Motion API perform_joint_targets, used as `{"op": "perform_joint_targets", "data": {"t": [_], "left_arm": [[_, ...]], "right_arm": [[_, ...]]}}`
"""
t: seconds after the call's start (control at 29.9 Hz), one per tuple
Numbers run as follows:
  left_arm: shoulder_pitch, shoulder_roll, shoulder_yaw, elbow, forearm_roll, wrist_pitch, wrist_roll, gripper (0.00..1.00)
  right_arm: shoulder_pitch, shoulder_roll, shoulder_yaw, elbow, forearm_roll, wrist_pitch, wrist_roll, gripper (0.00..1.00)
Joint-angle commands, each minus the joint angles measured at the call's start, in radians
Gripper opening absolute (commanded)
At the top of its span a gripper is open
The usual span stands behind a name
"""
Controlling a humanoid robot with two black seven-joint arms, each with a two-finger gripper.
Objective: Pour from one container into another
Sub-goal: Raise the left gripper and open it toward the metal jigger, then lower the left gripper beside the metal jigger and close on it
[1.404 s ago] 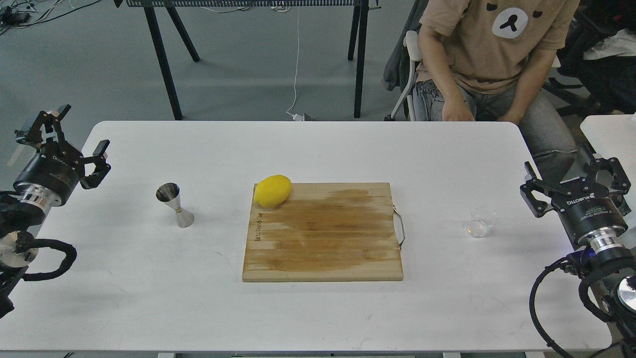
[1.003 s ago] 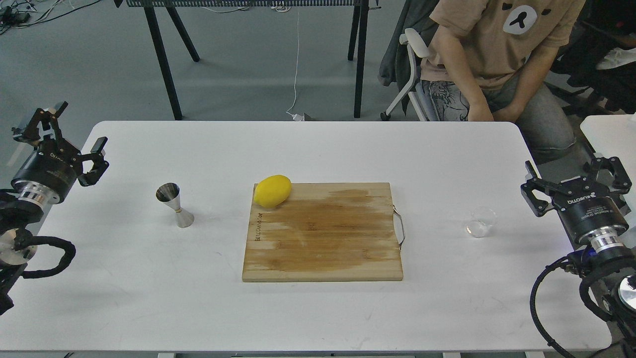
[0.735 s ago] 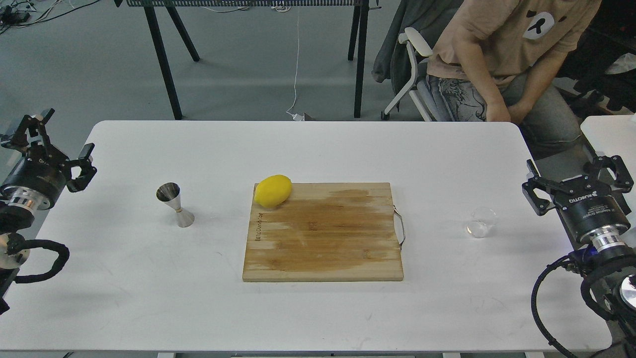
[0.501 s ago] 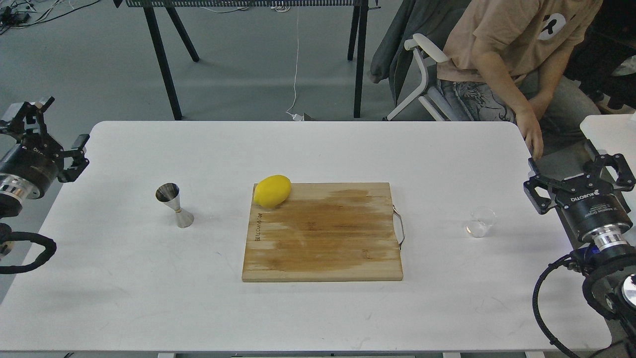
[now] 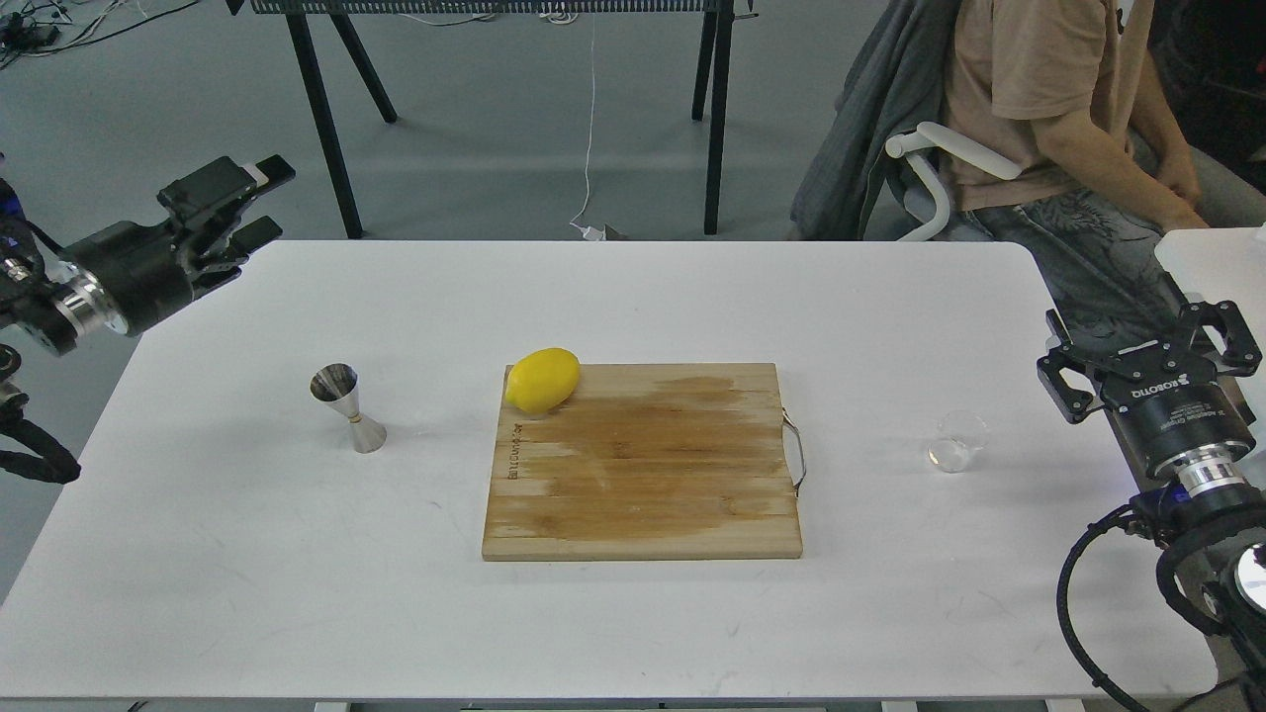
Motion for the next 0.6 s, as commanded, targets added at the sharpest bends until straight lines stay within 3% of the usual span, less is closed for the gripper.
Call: {"op": "perform_joint_targets", "data": {"t": [0.0,0.2,0.57], "left_arm": [[0.063,0.013,0.001,-0.078,0.29,0.299,0.0,1.0],[0.193,0.034,0.0,-0.08,0.499,0.704,0.0,0.99],[0.423,0.033,0.014,-0.078,0.567,0.704,0.0,0.98]], "right_arm": [[-0.005,-0.001,0.0,0.0,0.0,0.0,0.0,0.99],[-0.008,-0.001,0.0,-0.002,0.0,0.0,0.0,0.99],[-0.009,-0.001,-0.008,-0.003,-0.002,0.0,0.0,0.99]]}}
